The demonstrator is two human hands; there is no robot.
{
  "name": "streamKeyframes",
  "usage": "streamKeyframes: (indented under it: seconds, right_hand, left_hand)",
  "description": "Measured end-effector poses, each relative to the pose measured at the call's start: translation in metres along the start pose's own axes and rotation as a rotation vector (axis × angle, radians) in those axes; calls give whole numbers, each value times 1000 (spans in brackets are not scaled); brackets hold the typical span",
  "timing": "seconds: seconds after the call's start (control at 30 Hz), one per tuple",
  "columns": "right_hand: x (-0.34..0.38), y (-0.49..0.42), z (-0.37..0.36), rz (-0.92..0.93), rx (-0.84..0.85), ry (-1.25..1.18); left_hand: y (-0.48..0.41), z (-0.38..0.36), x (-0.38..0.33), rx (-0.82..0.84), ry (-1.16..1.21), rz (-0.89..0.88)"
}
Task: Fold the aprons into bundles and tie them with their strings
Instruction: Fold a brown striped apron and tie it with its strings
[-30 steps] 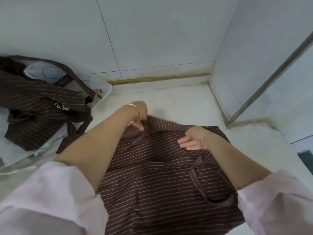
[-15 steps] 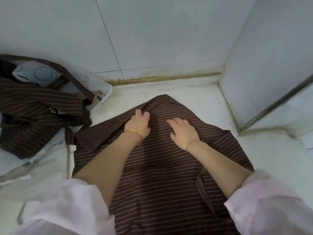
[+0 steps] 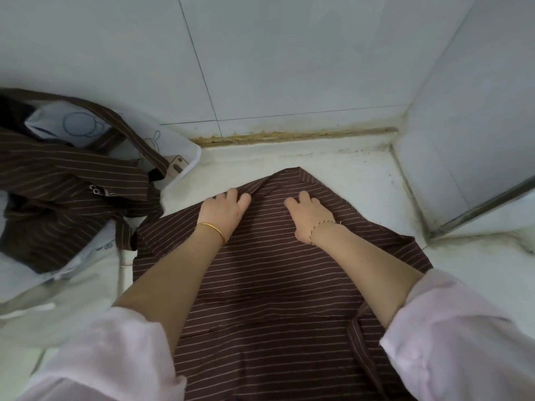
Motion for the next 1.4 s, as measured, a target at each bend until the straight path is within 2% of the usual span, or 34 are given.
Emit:
streamKeyframes:
  seconds: [0.1,0.17,0.2,0.23,0.3,0.37,0.4,0.5,0.57,0.67,0.7,0.77,0.83,0.93,1.0,1.1,1.27,1.4]
  right_hand:
    - [-4,-15,2,-68,79,-117]
    - [-4,-24,2,-74,106,-124]
    - [-4,-27,4,-77,117,-136]
    - [-3,-30,5,-79,133,-154]
    - [-7,-34,7,-116,181,-262]
    - [-12,-37,9,-219,260,-471]
    - [-16,-39,11,-275,279,-578]
    - [-31,-45,15,-421,209,-956]
    - [-40,-47,23,-433,43,-1088]
    - [-38,-42,38,-317,-158,-984]
    - [-34,-37,42,-266,-210,-876]
    - [-19,-28,46,-146,-298,-597]
    - [2,-16,34,-16,-326,-332]
    - [24,0,1,45,-285,-106]
    - [27,5,-18,41,-241,-34]
    - [22,12,-27,49,-215,-4]
    - [13,34,-34,83,-193,-6]
    - [4,46,-37,71,-186,-5]
  left_hand:
    - [-6,-2,-5,82,-146,-341]
    - [-7,-3,0,97,-230,-427]
    - [-8,-1,5,89,-270,-399]
    - [-11,-1,14,81,-296,-305]
    - [-15,3,43,93,-246,38]
    - [-12,3,74,108,-45,371]
    - [-10,1,85,92,78,475]
    - [-6,1,100,-24,334,573]
    - [-9,2,105,-107,435,577]
    - [-10,3,103,-222,655,588]
    - [-8,5,100,-278,664,587]
    - [-2,16,89,-363,514,549]
    - [-1,16,73,-327,380,460]
    - [-3,-10,54,-139,487,389]
    - [1,-27,46,-4,479,382]
    - [11,-39,42,50,403,405]
    - [23,-34,43,127,5,265]
    - [31,-7,77,46,-203,373]
Point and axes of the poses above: each hand's wrist, its own y-axis away from the middle knuckle, its own z-axis out of the back of the hand, x = y × z, the point moved 6 cm from there along -y, towards the middle knuckle, and after that the axes turned 14 degrees about -z, right-handed, at the moved point
